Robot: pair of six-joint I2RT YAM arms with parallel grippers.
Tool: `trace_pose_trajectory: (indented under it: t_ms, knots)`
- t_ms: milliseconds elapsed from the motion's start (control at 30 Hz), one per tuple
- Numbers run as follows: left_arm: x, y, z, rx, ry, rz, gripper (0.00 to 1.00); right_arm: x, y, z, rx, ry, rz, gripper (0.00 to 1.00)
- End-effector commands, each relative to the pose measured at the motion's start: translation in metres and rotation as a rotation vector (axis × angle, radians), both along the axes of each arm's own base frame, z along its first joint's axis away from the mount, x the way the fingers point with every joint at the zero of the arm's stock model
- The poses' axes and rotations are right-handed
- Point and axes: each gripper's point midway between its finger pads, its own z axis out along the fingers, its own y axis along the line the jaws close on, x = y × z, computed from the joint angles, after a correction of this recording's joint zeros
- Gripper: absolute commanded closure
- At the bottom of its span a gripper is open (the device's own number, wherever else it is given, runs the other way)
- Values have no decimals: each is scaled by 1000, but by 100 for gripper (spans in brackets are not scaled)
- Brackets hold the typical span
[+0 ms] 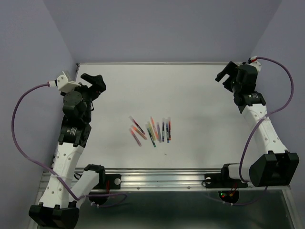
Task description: Open the pen caps
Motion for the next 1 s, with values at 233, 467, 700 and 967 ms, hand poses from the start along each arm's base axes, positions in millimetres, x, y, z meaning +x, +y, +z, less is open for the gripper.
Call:
trace_pose_trajectory:
  t_ms: [233, 467, 700, 967]
  knots:
    - [-2, 2, -5, -14, 0, 8, 1, -6, 2, 17, -11, -62, 24, 0]
    - [-2, 1, -13, -6, 19, -1, 1, -7, 76, -3, -18, 17, 348, 0]
    - [2, -1, -21, -9, 41, -6, 1, -34, 167, -95, -157, 359, 475, 0]
    - [8, -3, -32, -1, 73, -13, 1, -68, 224, -170, -354, 579, 586, 0]
